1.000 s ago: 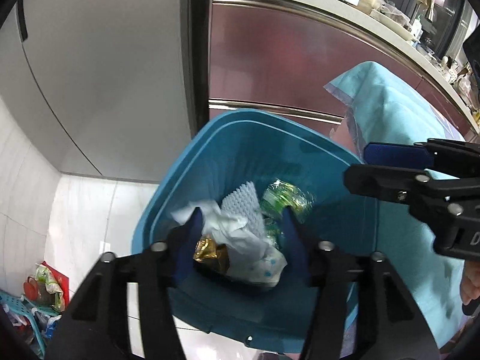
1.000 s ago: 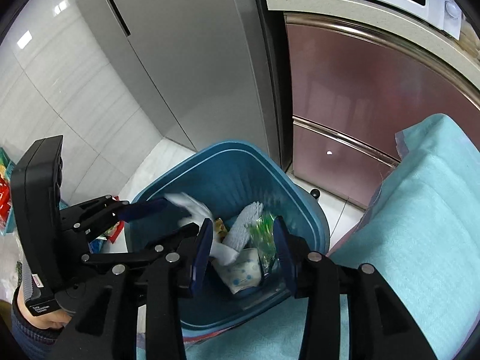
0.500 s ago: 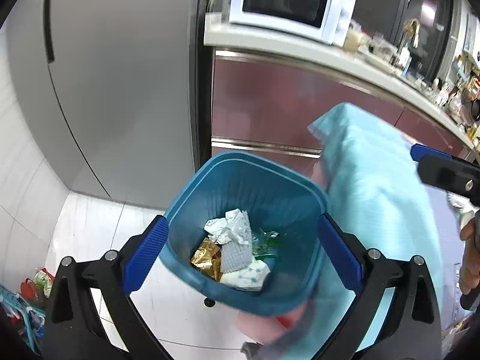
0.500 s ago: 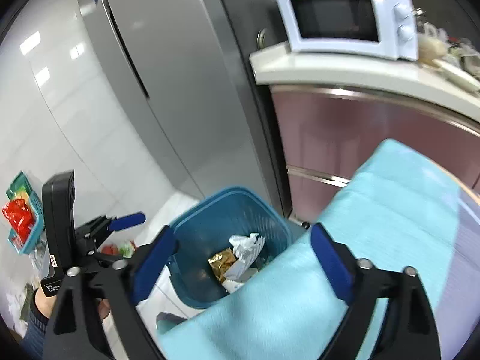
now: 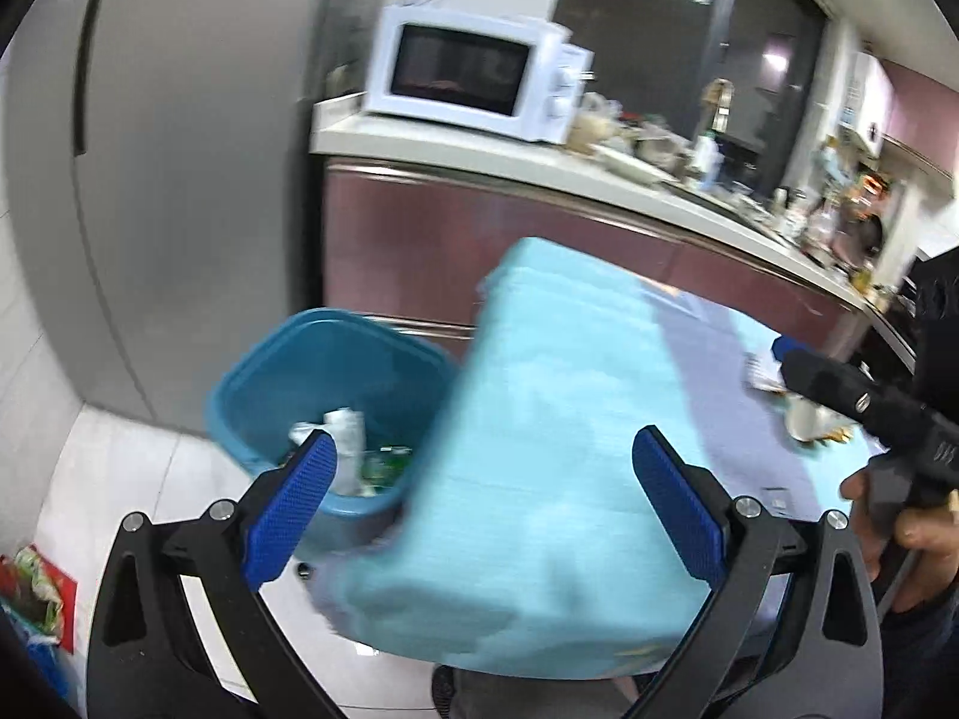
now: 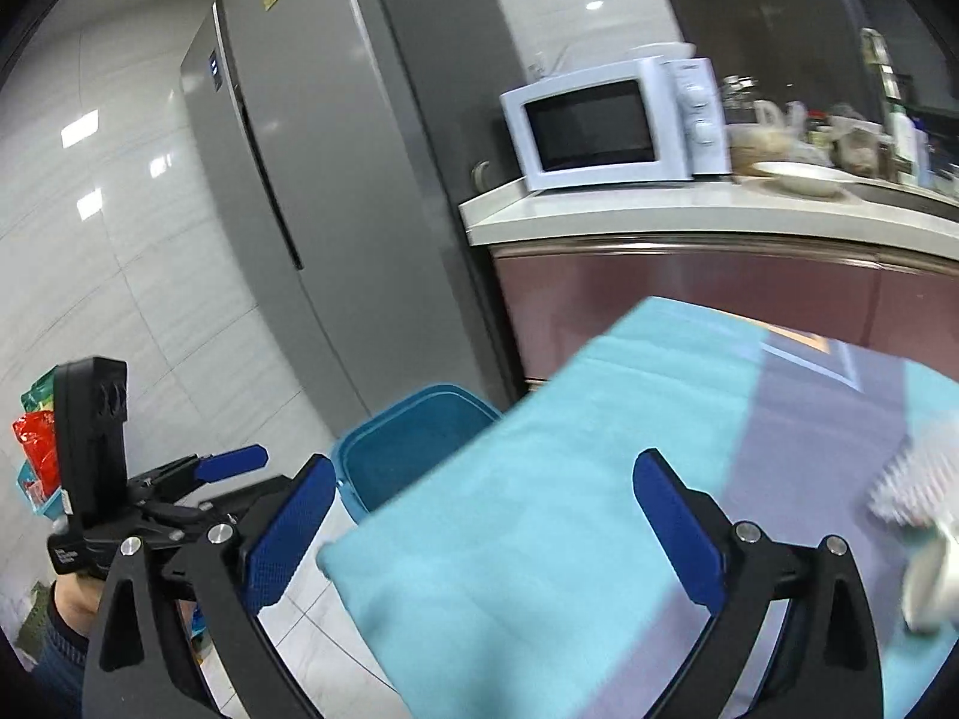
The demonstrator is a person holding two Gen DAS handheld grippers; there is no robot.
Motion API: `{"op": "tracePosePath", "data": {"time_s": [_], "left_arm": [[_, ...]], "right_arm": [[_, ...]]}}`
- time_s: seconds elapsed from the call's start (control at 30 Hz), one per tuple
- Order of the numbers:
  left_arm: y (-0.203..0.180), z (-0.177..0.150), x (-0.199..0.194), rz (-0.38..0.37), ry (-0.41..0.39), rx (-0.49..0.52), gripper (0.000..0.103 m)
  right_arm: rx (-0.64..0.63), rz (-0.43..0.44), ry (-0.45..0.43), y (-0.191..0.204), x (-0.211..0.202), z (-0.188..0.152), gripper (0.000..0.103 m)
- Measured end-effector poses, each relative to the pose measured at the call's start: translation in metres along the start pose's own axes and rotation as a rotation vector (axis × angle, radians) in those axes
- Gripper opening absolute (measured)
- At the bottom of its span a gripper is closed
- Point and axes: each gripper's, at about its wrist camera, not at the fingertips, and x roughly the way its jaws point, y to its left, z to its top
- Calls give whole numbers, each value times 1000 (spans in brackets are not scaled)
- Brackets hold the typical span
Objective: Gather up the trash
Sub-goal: 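Swing both tools back over the table toward the remaining trash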
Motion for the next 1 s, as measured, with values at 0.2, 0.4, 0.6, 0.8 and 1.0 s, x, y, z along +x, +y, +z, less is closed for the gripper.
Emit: {"op": "tracePosePath", "data": {"time_s": [0.2,0.4,0.6,0.8,1.0], "left_arm": [[-75,-23,0,-77,-6,91,97],[-143,-49,9,-165,45,174,97],[-208,-73,12,-247,72,263,97],[-260,-79,18,-305,69,349,97],[-292,-67,28,-298,36,413,97]], "right_arm": [[44,-103,-33,-33,-52,-38,96],[129,-235,-60,-70,-104,-81,96],[213,-362,-83,-97,-145,-115,96],[256,-489,-100,-117,-175,-132,96],[267,-592,-119,-136,-197,-135,96]]}}
